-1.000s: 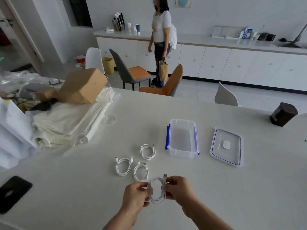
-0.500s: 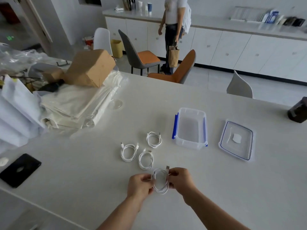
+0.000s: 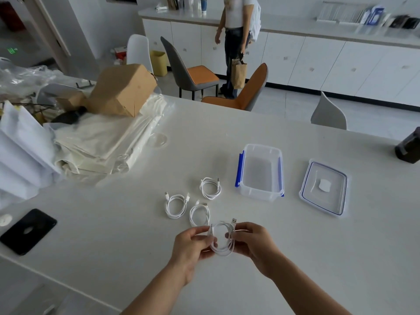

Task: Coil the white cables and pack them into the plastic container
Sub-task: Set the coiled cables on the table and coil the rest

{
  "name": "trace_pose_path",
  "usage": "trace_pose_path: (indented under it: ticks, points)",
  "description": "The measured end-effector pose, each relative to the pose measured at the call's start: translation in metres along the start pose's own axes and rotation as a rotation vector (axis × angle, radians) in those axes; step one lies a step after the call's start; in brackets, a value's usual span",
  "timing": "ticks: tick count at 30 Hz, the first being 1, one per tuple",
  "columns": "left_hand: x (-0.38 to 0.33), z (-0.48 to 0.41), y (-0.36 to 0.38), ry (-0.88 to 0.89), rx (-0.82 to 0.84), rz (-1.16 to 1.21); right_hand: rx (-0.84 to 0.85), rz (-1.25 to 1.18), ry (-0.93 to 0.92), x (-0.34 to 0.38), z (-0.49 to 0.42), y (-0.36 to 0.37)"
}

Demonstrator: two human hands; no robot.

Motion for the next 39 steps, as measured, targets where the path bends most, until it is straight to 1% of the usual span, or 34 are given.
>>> trace_pose_path:
  ticks: [2,4,8,13,15,17,20,23,27,31,33,36,39]
  points:
    - [-0.005,0.002,0.0,-0.017,0.025,0.073,0.024,0.016,-0.014,0.003,0.002,-0.002]
    - [-0.011,0.004,0.001,0.008,0.037,0.072,0.025,0.025,-0.027,0.007,0.003,-0.004]
    - [-0.019,0.009,0.007,0.039,0.059,0.104,0.073,-0.033,-0.042,0.014,0.011,-0.005]
    - [-0.024,0.016,0.012,0.062,0.096,0.086,-0.008,-0.037,-0.107,0.023,0.017,-0.007]
    - [-0.027,0.019,0.014,0.09,0.1,0.049,-0.012,-0.029,-0.117,0.027,0.02,-0.007]
    - [-0.032,0.023,0.015,0.139,0.072,-0.042,0.006,-0.027,-0.115,0.032,0.024,-0.007]
    - [-0.036,0.026,0.016,0.233,-0.024,-0.159,0.009,-0.046,-0.123,0.036,0.028,-0.007]
    - [-0.037,0.028,0.017,0.294,-0.104,-0.141,-0.048,-0.077,-0.144,0.038,0.028,-0.007]
    - [-0.038,0.028,0.016,0.261,-0.109,-0.016,-0.062,-0.16,-0.119,0.036,0.03,-0.004]
    - [-0.036,0.025,0.017,0.141,-0.045,0.1,-0.07,-0.212,-0.095,0.034,0.03,-0.003]
    - [-0.037,0.023,0.019,0.119,-0.007,0.14,-0.064,-0.266,-0.048,0.033,0.03,-0.002]
    - [-0.039,0.023,0.021,0.145,0.031,0.148,-0.031,-0.325,0.055,0.027,0.03,0.001]
    - [-0.042,0.027,0.027,0.217,0.024,0.061,-0.009,-0.268,0.088,0.024,0.029,0.005]
Point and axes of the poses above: each hand's wrist, its own z-axis away from the middle knuckle, its own y-axis out of the palm, x = y × z, the point moved 3 cm from there along -z, towards the middle knuckle, and after that the axes turned 3 degrees about -x, right-handed, at the moved point
